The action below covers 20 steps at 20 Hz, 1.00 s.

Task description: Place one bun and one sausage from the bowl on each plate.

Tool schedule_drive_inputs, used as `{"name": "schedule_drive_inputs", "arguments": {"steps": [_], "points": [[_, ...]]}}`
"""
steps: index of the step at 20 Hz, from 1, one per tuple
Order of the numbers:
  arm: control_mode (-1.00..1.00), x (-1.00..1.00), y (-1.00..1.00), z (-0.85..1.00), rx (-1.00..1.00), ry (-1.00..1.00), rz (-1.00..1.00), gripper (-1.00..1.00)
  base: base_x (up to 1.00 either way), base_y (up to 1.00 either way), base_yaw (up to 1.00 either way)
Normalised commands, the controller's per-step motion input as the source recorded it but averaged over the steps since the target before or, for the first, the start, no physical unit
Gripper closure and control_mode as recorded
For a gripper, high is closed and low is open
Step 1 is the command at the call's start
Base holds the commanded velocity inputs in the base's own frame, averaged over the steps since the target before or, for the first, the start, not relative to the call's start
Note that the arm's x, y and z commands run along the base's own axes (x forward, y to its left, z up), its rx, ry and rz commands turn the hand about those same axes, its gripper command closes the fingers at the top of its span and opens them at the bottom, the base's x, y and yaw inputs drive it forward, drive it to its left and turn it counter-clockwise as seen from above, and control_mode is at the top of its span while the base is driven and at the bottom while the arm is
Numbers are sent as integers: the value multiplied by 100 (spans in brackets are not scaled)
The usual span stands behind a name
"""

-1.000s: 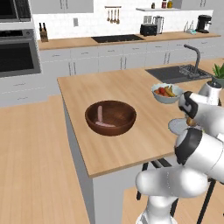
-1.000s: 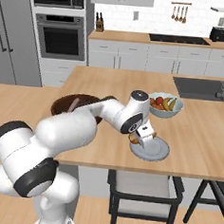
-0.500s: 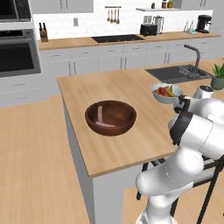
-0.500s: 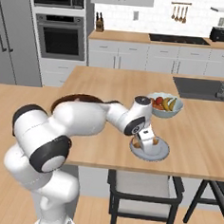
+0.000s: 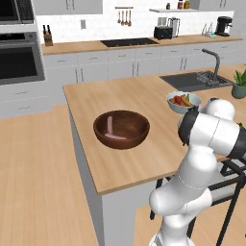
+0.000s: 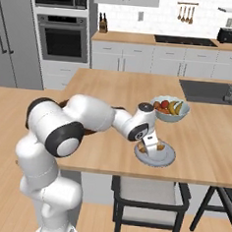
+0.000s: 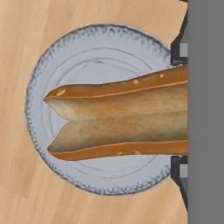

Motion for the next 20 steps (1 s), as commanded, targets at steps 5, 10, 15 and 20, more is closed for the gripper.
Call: {"name": "schedule_drive_inputs", "arguments": {"steps": [5,10,15,20], "points": [[-100,19,-12,-8,0,0,-1,-100,0,0,0],[-100,0,0,0,0,0,0,-100,0,0,0],[-100,-9,0,12,0,-1,0,-100,0,0,0],[-100,-67,49,63,-3,-13,15,-100,0,0,0]]}}
